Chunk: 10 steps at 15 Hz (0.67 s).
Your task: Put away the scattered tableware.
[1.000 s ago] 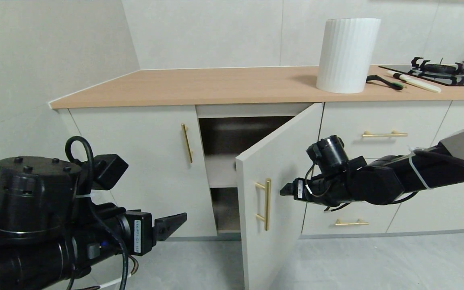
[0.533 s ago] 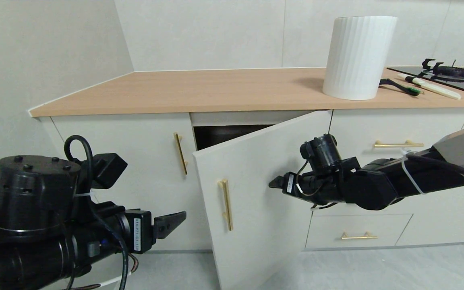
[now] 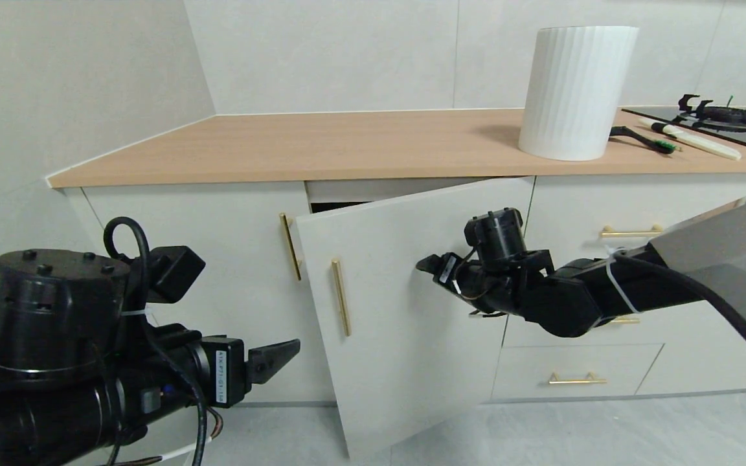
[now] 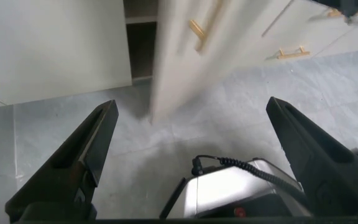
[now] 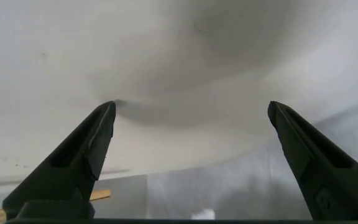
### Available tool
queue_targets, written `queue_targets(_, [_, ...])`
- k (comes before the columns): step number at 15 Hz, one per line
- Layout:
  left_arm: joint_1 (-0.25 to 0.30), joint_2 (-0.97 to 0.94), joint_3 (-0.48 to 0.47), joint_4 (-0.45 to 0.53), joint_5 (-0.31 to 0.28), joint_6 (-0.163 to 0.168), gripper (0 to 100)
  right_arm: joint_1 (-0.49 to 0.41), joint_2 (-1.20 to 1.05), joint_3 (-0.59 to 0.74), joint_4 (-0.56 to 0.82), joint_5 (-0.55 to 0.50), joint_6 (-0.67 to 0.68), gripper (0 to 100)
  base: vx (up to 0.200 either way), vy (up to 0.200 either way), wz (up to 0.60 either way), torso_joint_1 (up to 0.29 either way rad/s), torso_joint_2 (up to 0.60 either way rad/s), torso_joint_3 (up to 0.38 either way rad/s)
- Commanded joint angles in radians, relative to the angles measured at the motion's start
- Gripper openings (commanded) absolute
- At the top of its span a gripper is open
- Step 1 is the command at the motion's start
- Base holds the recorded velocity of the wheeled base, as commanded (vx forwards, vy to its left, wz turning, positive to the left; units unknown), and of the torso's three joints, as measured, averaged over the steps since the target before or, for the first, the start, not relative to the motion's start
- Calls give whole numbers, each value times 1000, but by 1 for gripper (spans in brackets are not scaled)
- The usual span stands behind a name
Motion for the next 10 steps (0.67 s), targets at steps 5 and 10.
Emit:
queue_targets(5, [0,3,0,0,-1,0,100,-15,91,-93,-1,-80,20,100,0,0,0,0,0,0])
queue_targets(10, [0,4,2,1,-2,-2,100,-41,174,-199,-1,-221,26,100,0,0,0,0,0,0])
